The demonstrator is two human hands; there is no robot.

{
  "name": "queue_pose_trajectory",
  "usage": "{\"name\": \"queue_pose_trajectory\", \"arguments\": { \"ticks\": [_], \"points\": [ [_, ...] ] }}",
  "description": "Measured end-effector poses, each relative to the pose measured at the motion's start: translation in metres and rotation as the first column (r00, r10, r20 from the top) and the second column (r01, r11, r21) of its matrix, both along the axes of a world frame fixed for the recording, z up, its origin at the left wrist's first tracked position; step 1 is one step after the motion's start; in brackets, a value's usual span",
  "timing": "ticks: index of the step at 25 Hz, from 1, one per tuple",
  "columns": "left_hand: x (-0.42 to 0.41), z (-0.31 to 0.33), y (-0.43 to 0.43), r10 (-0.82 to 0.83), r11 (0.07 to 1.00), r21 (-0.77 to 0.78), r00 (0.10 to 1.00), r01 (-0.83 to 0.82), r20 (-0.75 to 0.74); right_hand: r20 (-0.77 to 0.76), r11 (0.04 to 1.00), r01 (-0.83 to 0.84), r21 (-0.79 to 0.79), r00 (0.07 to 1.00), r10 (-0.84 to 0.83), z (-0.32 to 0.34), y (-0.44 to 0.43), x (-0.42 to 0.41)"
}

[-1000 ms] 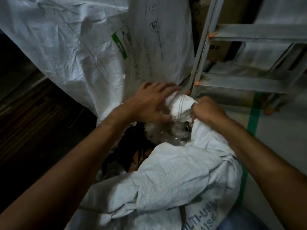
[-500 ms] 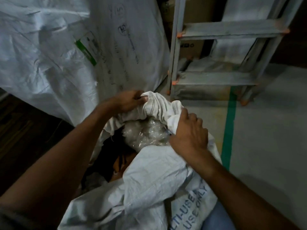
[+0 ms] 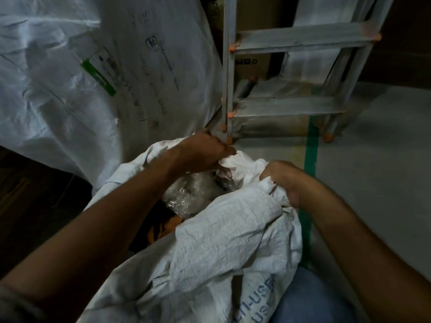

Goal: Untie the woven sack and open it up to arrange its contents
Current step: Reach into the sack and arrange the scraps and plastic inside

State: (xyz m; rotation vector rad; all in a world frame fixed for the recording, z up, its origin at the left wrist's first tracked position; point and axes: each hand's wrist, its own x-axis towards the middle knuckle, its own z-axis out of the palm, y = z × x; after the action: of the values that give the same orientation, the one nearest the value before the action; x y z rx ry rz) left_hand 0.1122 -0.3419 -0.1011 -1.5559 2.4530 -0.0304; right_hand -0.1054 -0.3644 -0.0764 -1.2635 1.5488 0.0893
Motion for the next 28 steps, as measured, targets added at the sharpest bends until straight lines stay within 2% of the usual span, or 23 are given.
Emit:
{"name": "queue_pose_trajectory", "arguments": {
  "ticks": [1, 2, 3, 4, 5, 6, 8, 10, 12, 13, 15, 16, 17, 19, 20, 21, 22, 24, 25, 26, 27, 28],
  "points": [
    [0.002, 0.001, -0.006, 0.044, 0.996, 0.079, 0.996, -0.037, -0.080, -0.139, 0.981, -0.130, -0.147, 0.984, 0.110, 0.006, 0.000, -0.001],
    [0.004, 0.005, -0.012, 0.102, 0.983, 0.166, 0.981, -0.075, -0.162, -0.271, 0.891, -0.262, -0.371, 0.948, 0.166, 0.011, 0.006, 0.001],
    [0.006, 0.007, -0.020, 0.149, 0.967, 0.237, 0.958, -0.090, -0.244, -0.293, 0.755, -0.322, -0.571, 0.939, 0.179, 0.020, 0.020, 0.007],
    [0.007, 0.011, -0.027, 0.170, 0.955, 0.286, 0.936, -0.079, -0.307, -0.267, 0.652, -0.336, -0.680, 0.941, 0.207, 0.032, 0.035, 0.015],
    [0.007, 0.015, -0.033, 0.196, 0.938, 0.339, 0.920, -0.074, -0.339, -0.289, 0.590, -0.382, -0.711, 0.924, 0.250, 0.032, 0.044, 0.023],
    [0.010, 0.020, -0.037, 0.229, 0.919, 0.387, 0.907, -0.080, -0.355, -0.372, 0.578, -0.477, -0.662, 0.879, 0.299, 0.027, 0.048, 0.031],
    [0.017, 0.025, -0.040, 0.330, 0.877, 0.457, 0.875, -0.147, -0.353, -0.504, 0.658, -0.576, -0.486, 0.799, 0.327, 0.001, 0.048, 0.036],
    [0.019, 0.022, -0.036, 0.390, 0.855, 0.464, 0.877, -0.232, -0.280, -0.460, 0.763, -0.502, -0.407, 0.834, 0.304, -0.023, 0.036, 0.024],
    [0.010, 0.016, -0.022, 0.383, 0.907, 0.279, 0.894, -0.316, -0.231, -0.343, 0.830, -0.394, -0.396, 0.902, 0.264, -0.032, 0.029, 0.013],
    [0.002, 0.016, -0.011, 0.381, 0.923, 0.164, 0.883, -0.347, -0.274, -0.293, 0.868, -0.330, -0.370, 0.929, 0.228, -0.032, 0.027, 0.008],
    [-0.025, 0.032, 0.020, 0.358, 0.919, 0.025, 0.805, -0.394, -0.474, -0.182, 0.939, -0.200, -0.279, 0.971, 0.153, -0.030, 0.020, 0.004],
    [-0.036, 0.041, 0.038, 0.369, 0.912, 0.052, 0.754, -0.408, -0.543, -0.144, 0.963, -0.151, -0.222, 0.982, 0.120, -0.027, 0.018, 0.002],
    [-0.046, 0.046, 0.059, 0.450, 0.886, 0.180, 0.697, -0.428, -0.558, -0.115, 0.978, -0.116, -0.174, 0.989, 0.096, -0.024, 0.016, 0.001],
    [-0.067, 0.057, 0.104, 0.691, 0.702, 0.556, 0.613, -0.444, -0.384, -0.070, 0.984, -0.125, -0.126, 0.991, 0.116, -0.018, 0.014, 0.000],
    [-0.076, 0.057, 0.125, 0.745, 0.616, 0.651, 0.597, -0.444, -0.298, -0.067, 0.982, -0.152, -0.110, 0.987, 0.145, -0.015, 0.016, 0.000],
    [-0.086, 0.053, 0.143, 0.765, 0.579, 0.677, 0.589, -0.454, -0.260, -0.056, 0.985, -0.147, -0.085, 0.988, 0.142, -0.012, 0.019, -0.002],
    [-0.096, 0.046, 0.159, 0.773, 0.584, 0.651, 0.578, -0.485, -0.262, -0.018, 0.991, -0.120, -0.055, 0.993, 0.119, -0.012, 0.019, -0.003],
    [-0.117, 0.029, 0.183, 0.753, 0.648, 0.483, 0.589, -0.589, -0.293, -0.005, 0.991, -0.128, -0.026, 0.992, 0.128, -0.016, 0.027, -0.010],
    [-0.129, 0.020, 0.193, 0.732, 0.681, 0.355, 0.596, -0.640, -0.330, -0.060, 0.970, -0.214, -0.112, 0.976, 0.208, -0.014, 0.037, -0.017],
    [-0.141, 0.012, 0.201, 0.704, 0.697, 0.196, 0.604, -0.690, -0.375, -0.132, 0.903, -0.330, -0.275, 0.943, 0.304, -0.013, 0.046, -0.026],
    [-0.152, 0.008, 0.209, 0.674, 0.694, 0.047, 0.625, -0.719, -0.393, -0.222, 0.750, -0.458, -0.478, 0.889, 0.401, -0.009, 0.055, -0.036],
    [-0.162, 0.008, 0.217, 0.619, 0.699, -0.103, 0.671, -0.708, -0.408, -0.262, 0.523, -0.516, -0.679, 0.835, 0.484, -0.004, 0.065, -0.045]
  ]
}}
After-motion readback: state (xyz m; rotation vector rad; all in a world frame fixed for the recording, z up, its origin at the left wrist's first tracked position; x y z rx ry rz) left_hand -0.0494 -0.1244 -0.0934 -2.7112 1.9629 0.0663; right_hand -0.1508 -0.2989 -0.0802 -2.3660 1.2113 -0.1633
